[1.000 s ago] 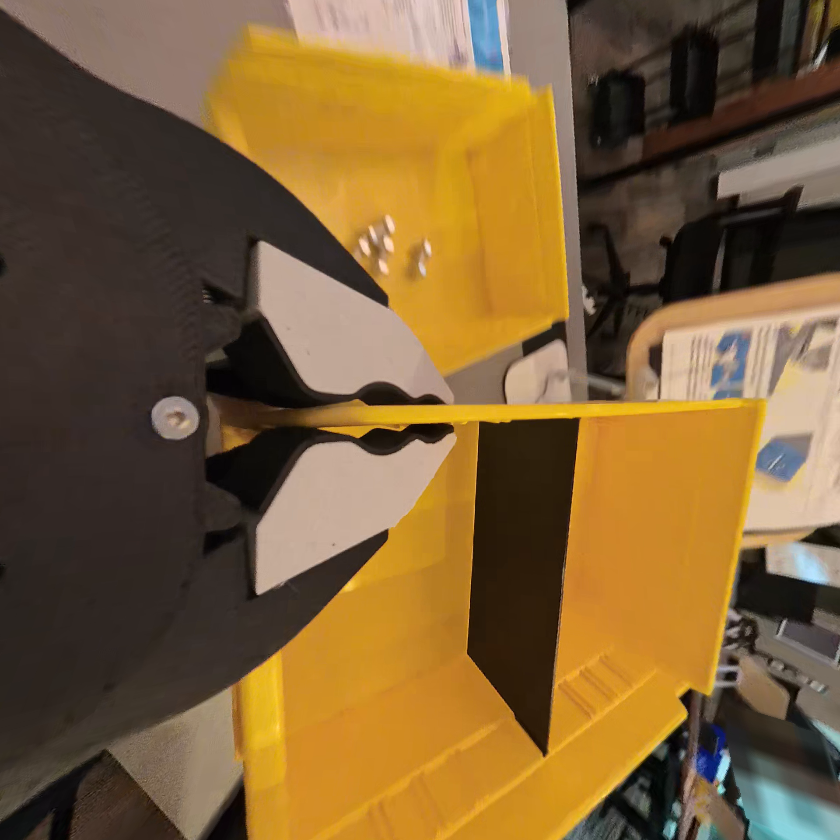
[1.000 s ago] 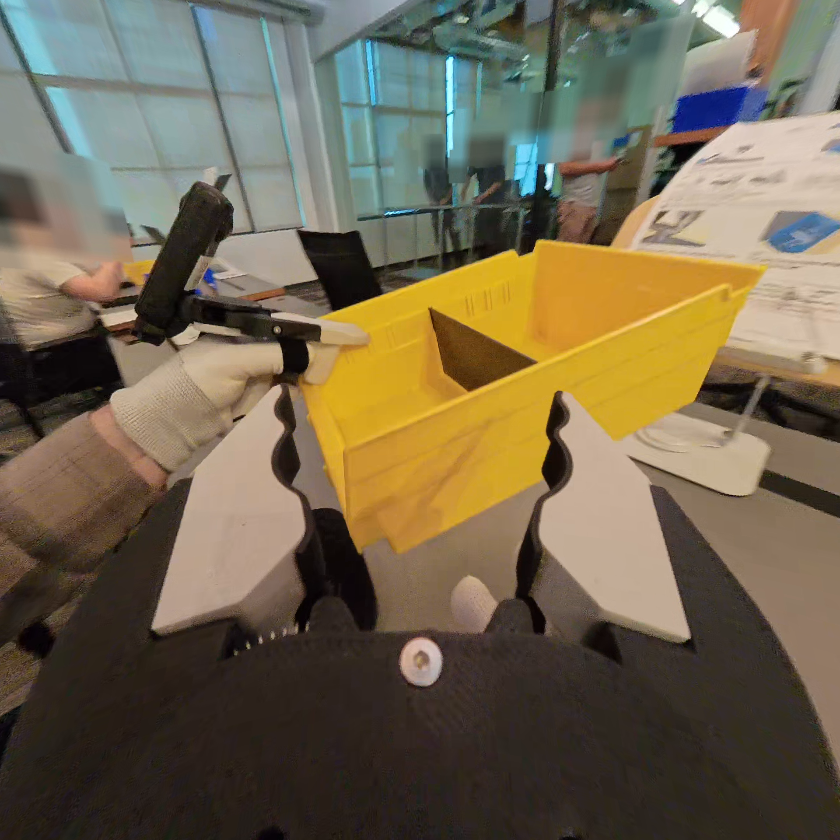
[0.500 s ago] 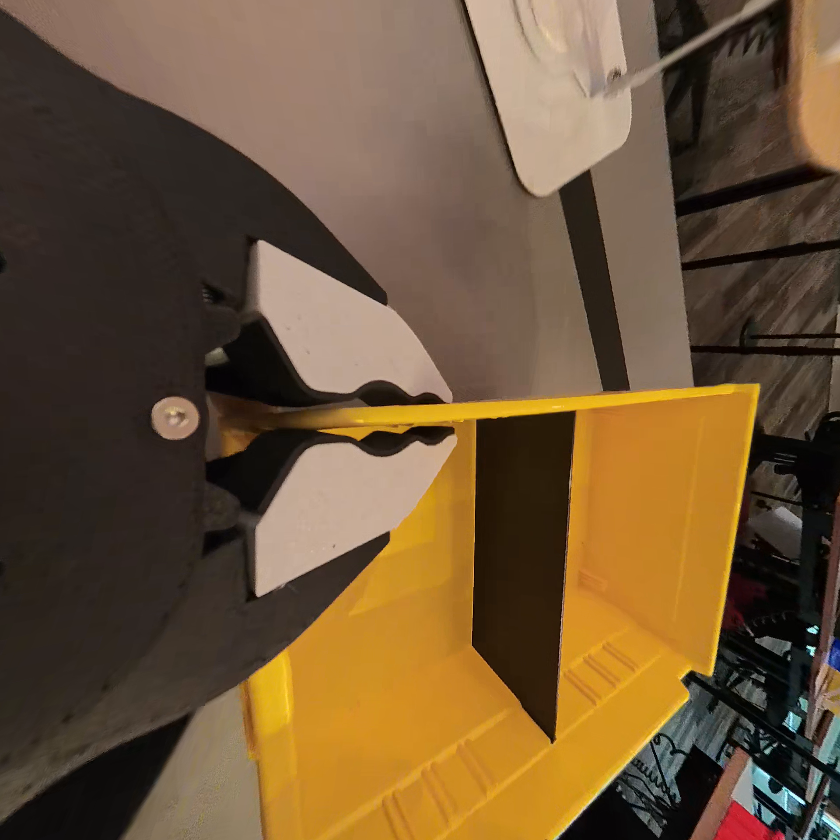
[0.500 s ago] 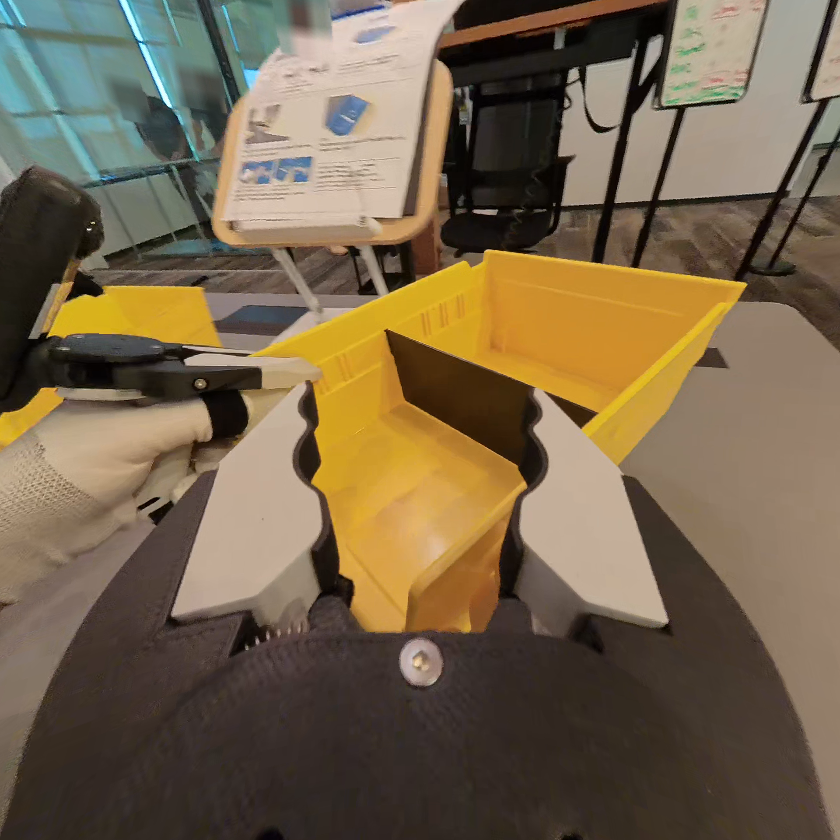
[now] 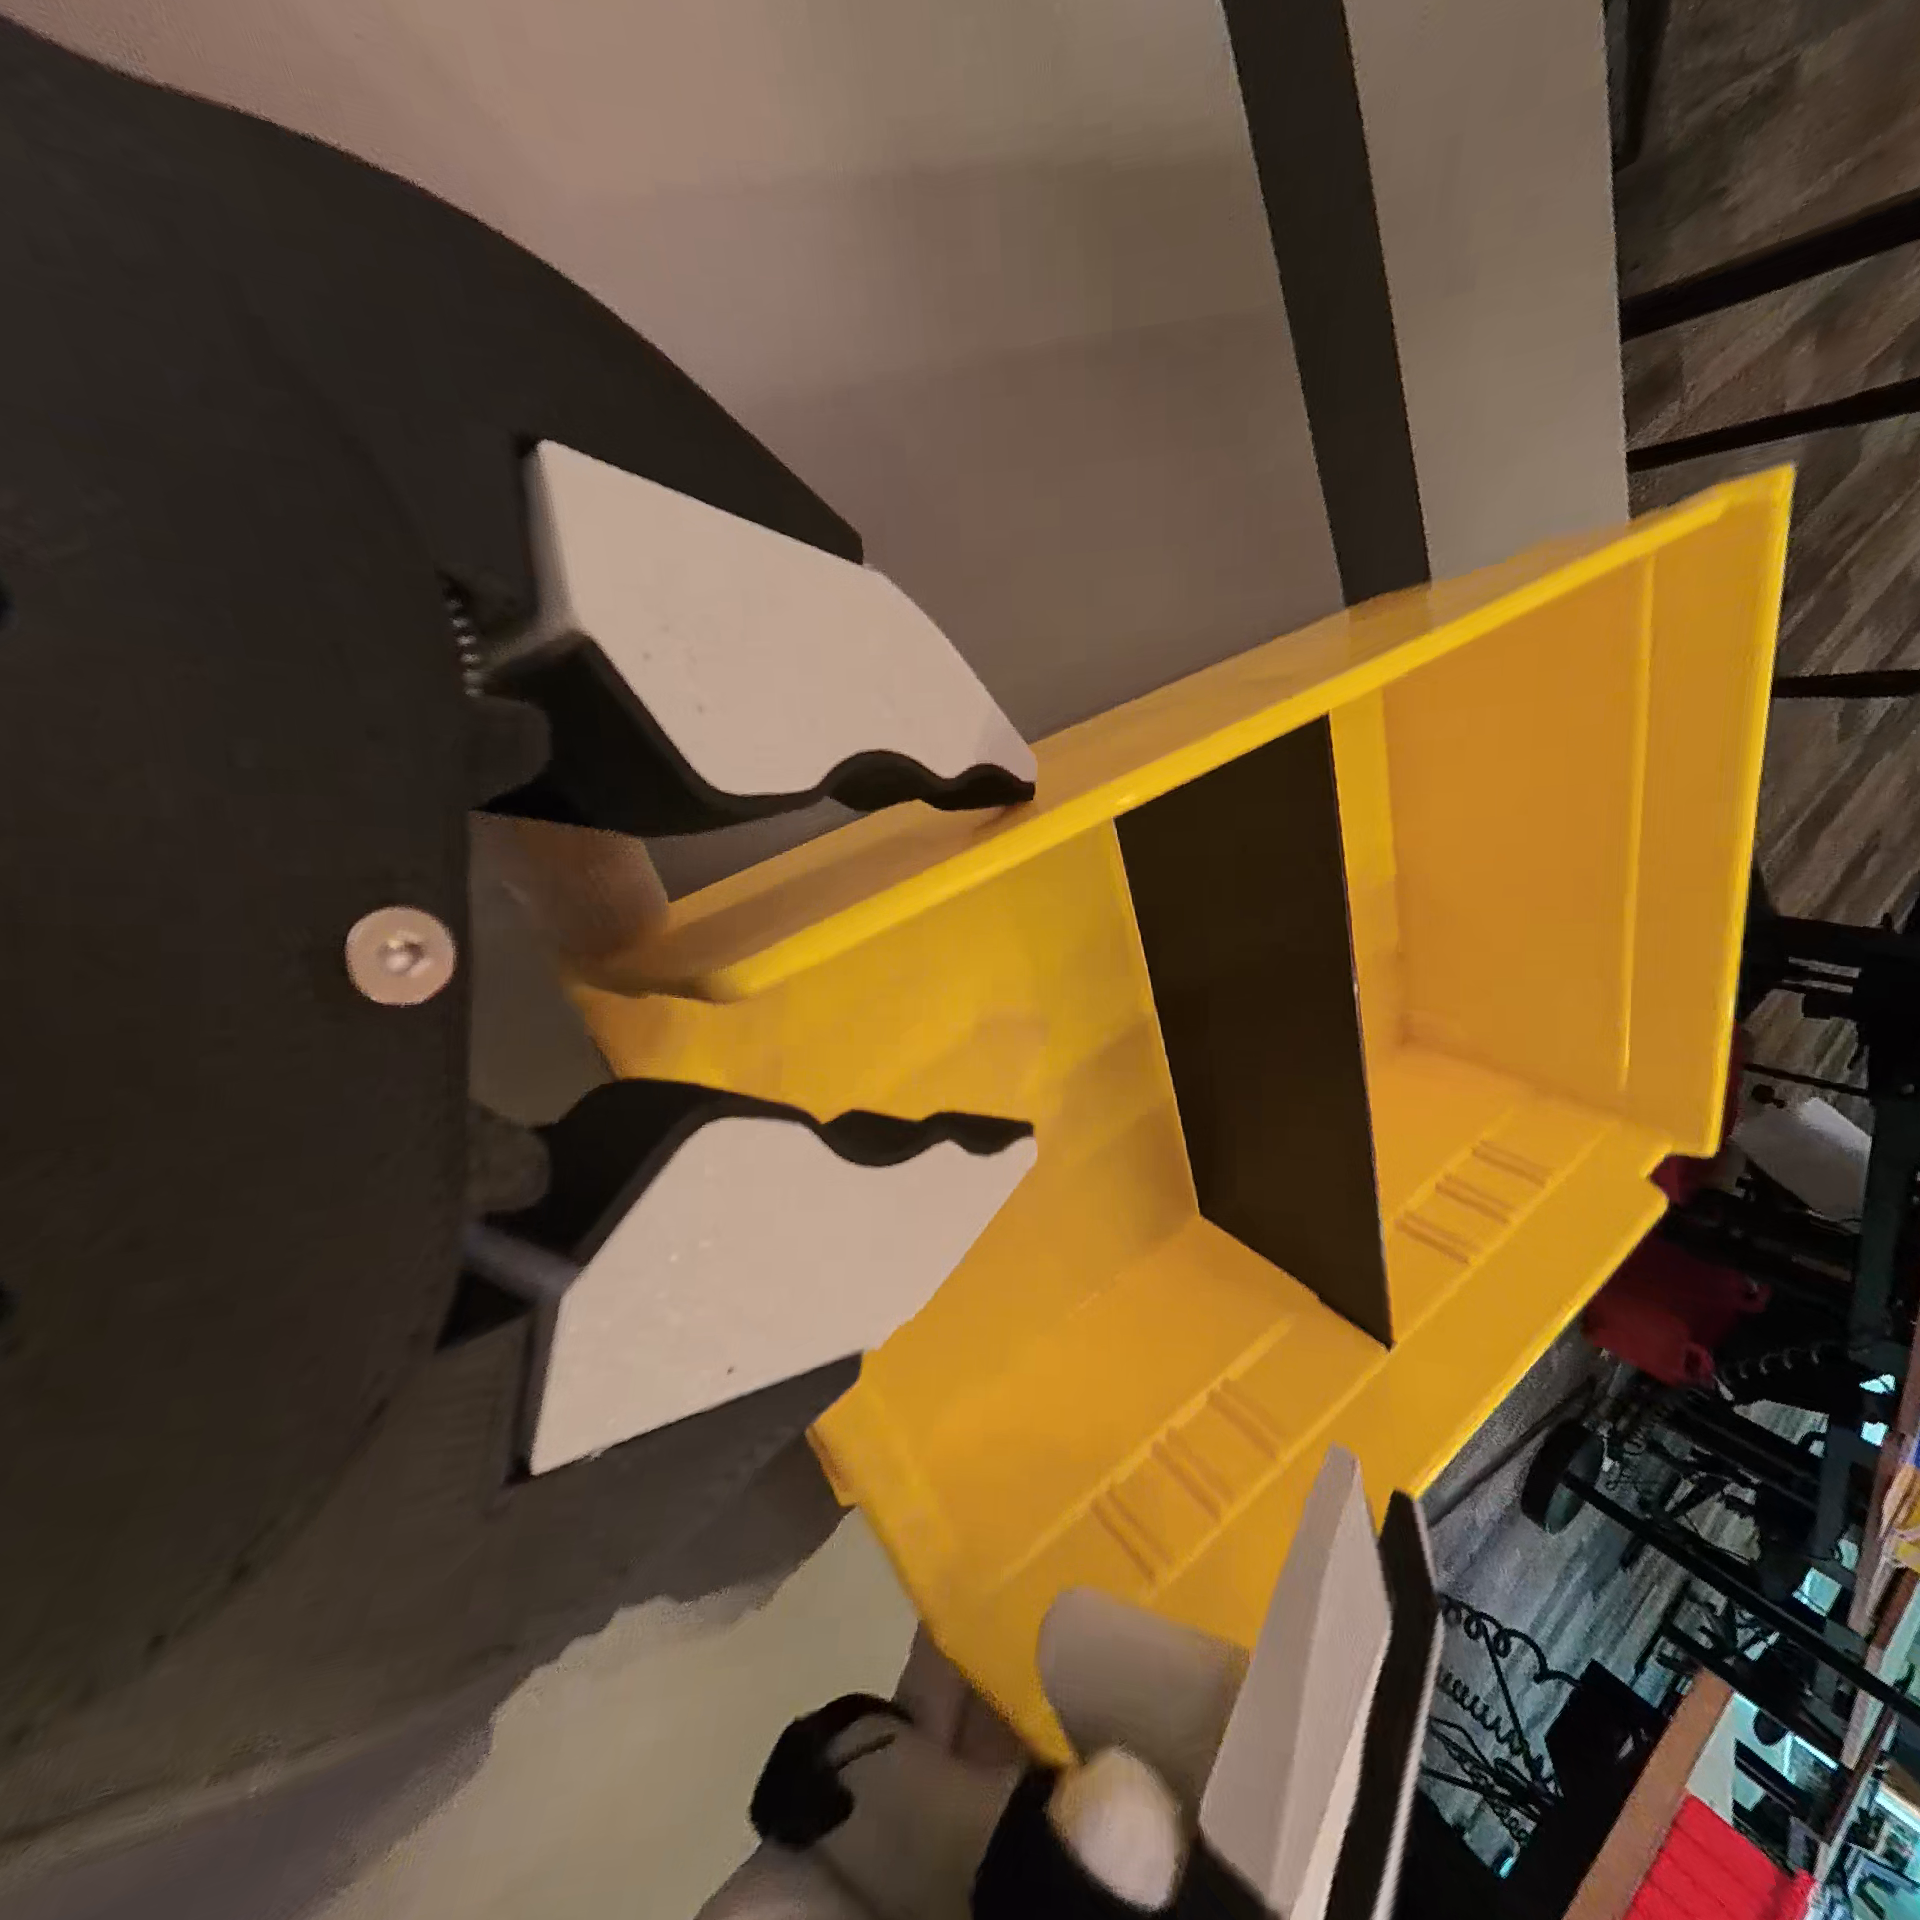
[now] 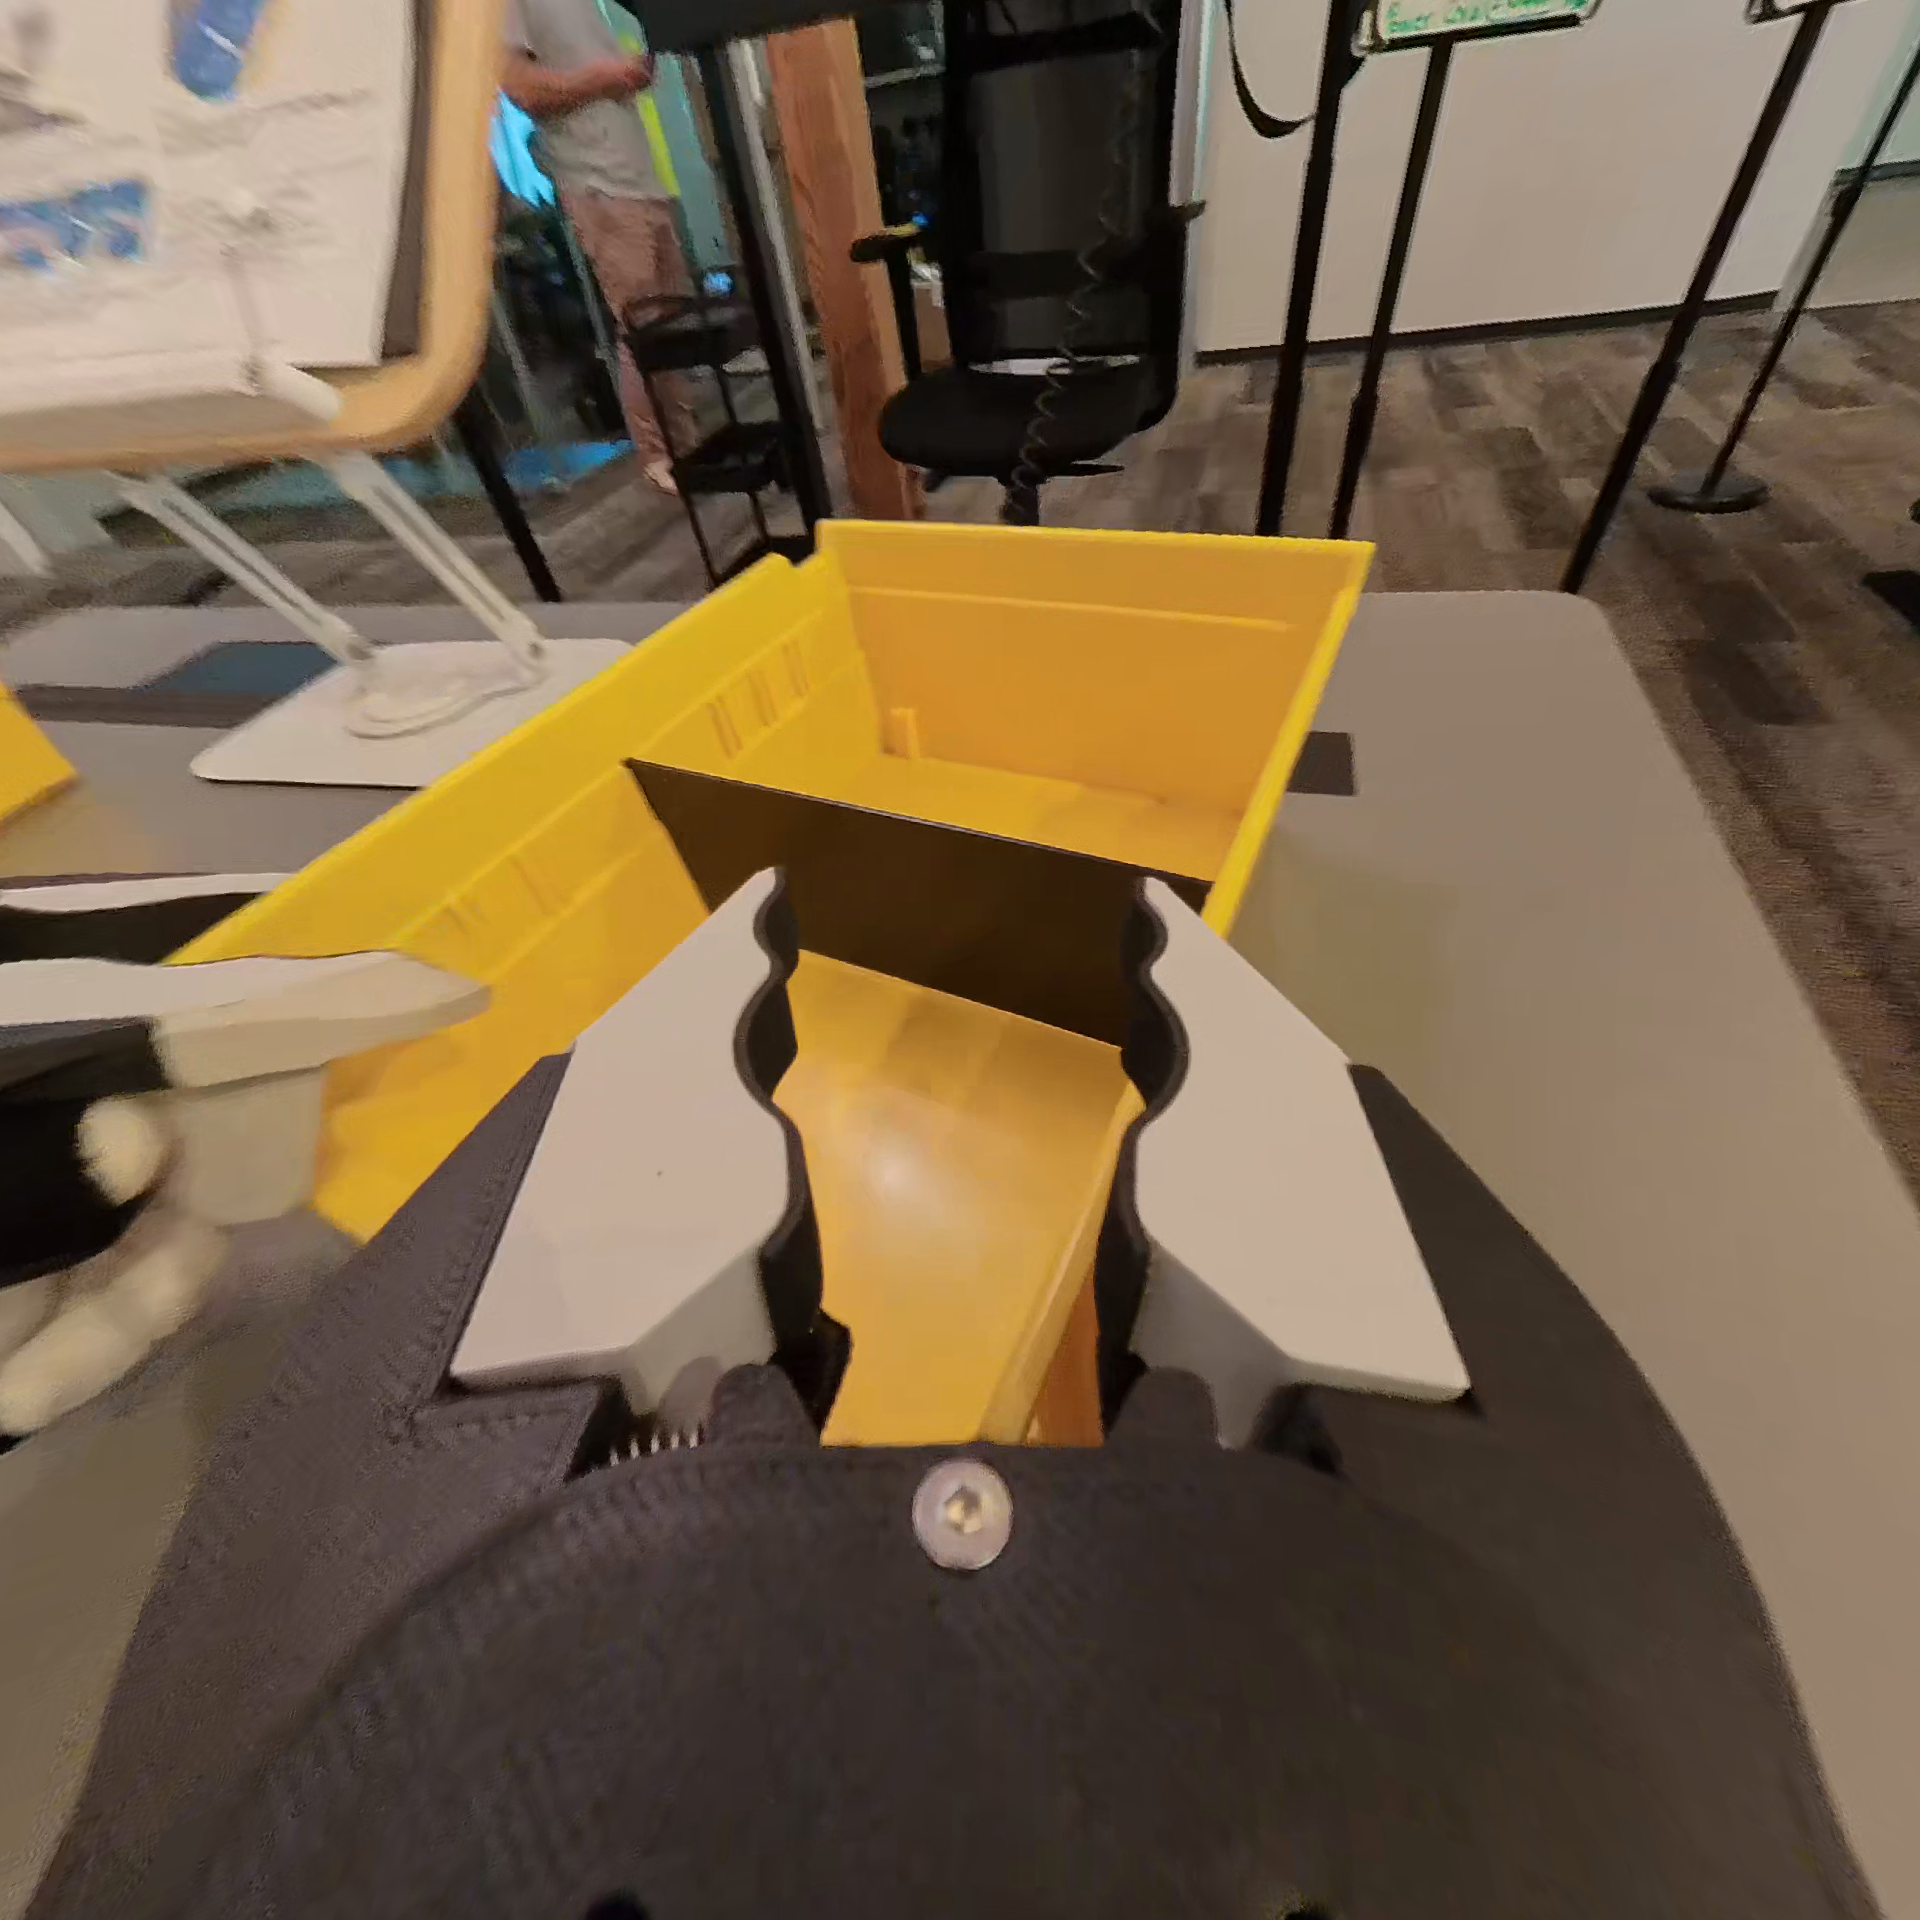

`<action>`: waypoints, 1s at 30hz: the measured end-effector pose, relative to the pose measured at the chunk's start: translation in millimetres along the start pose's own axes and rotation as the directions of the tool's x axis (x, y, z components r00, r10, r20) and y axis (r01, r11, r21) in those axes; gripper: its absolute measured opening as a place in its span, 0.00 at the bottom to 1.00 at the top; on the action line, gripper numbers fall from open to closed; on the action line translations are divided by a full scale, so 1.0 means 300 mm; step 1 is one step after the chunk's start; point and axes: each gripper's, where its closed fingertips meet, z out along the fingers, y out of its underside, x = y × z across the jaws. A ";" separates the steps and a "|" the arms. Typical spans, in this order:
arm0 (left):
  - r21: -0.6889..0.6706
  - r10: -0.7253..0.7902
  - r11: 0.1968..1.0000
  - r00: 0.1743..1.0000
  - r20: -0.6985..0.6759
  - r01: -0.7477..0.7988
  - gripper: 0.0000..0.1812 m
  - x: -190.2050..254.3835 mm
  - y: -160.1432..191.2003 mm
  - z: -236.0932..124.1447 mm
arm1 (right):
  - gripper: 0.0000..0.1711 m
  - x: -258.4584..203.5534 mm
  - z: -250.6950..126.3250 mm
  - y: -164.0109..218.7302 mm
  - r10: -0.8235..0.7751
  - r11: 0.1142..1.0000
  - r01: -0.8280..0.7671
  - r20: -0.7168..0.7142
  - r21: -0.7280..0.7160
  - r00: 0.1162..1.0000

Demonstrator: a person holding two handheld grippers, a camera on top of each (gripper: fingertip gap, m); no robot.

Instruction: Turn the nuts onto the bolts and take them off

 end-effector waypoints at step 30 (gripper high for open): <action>0.046 0.225 0.971 0.966 0.126 -0.233 0.48 -0.345 0.062 -1.066 | 0.66 0.383 -1.114 0.497 -0.364 0.519 -0.177 -0.404 -0.836 0.839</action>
